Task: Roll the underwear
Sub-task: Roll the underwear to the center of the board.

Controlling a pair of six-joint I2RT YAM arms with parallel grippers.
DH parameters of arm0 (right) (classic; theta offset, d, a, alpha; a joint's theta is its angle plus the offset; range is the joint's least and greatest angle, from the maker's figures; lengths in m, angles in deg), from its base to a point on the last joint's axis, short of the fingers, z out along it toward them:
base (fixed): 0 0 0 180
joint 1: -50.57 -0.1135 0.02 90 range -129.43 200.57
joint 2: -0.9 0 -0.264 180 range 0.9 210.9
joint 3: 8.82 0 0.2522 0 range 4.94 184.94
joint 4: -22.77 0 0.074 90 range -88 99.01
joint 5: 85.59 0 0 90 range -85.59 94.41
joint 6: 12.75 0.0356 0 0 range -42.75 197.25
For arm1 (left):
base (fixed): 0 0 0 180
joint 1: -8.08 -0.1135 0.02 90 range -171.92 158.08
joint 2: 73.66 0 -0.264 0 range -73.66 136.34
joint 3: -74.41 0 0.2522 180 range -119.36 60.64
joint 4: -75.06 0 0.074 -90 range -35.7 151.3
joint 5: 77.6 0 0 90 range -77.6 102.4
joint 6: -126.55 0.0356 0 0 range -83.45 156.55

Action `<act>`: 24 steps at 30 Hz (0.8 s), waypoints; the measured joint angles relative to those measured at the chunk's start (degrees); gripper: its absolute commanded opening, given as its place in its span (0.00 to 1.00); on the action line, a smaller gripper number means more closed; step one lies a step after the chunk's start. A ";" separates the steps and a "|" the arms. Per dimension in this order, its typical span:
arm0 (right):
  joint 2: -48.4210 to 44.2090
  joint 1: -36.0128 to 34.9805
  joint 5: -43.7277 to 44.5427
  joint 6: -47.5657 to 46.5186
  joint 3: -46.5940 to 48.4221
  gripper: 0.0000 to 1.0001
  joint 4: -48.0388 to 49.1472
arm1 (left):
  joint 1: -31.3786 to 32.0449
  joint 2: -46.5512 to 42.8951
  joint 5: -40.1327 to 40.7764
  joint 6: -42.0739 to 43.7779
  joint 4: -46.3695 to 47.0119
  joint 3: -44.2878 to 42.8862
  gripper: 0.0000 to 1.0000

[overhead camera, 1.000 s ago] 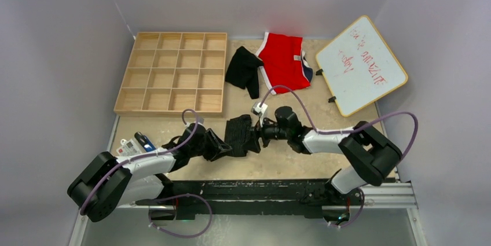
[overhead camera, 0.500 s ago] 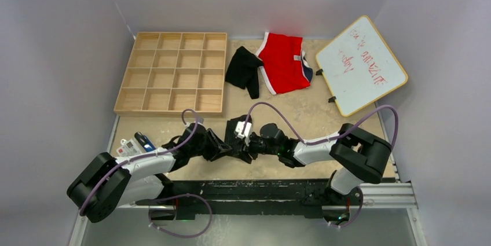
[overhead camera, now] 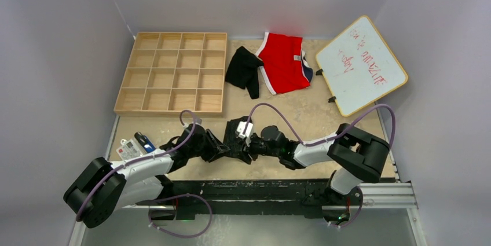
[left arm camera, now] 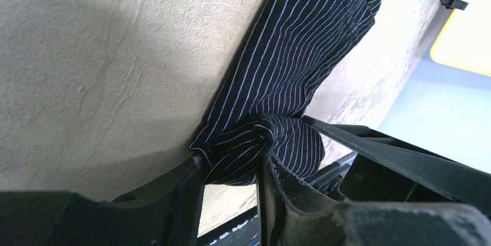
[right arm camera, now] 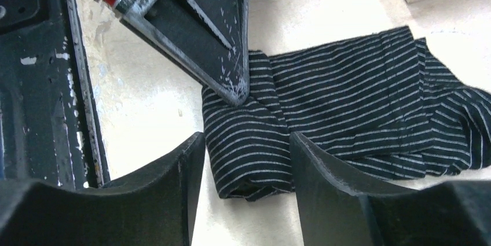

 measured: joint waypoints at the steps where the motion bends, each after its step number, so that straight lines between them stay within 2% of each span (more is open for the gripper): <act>1: 0.02 0.00 0.11 0.44 -0.39 0.64 0.33 | 0.00 -0.11 0.09 0.00 -0.11 0.00 0.33; 8: -2.10 0.02 2.29 1.07 -2.47 0.68 -1.64 | 0.00 -0.26 0.24 0.04 -0.39 0.00 0.33; 13: -4.07 0.02 2.43 1.25 -2.43 0.59 -2.01 | 0.00 -0.24 0.26 0.04 -0.39 0.00 0.33; 17: -2.64 -0.13 1.86 2.38 -1.90 0.57 -1.95 | 0.00 -0.15 0.26 0.04 -0.35 0.00 0.33; 21: 0.66 -0.72 1.88 3.63 -1.27 0.40 -0.68 | 0.00 -0.24 0.26 0.04 -0.39 0.00 0.33; 24: 1.53 -1.03 1.77 4.90 -1.29 0.20 1.03 | 0.00 -0.48 0.37 0.04 -0.68 0.00 0.36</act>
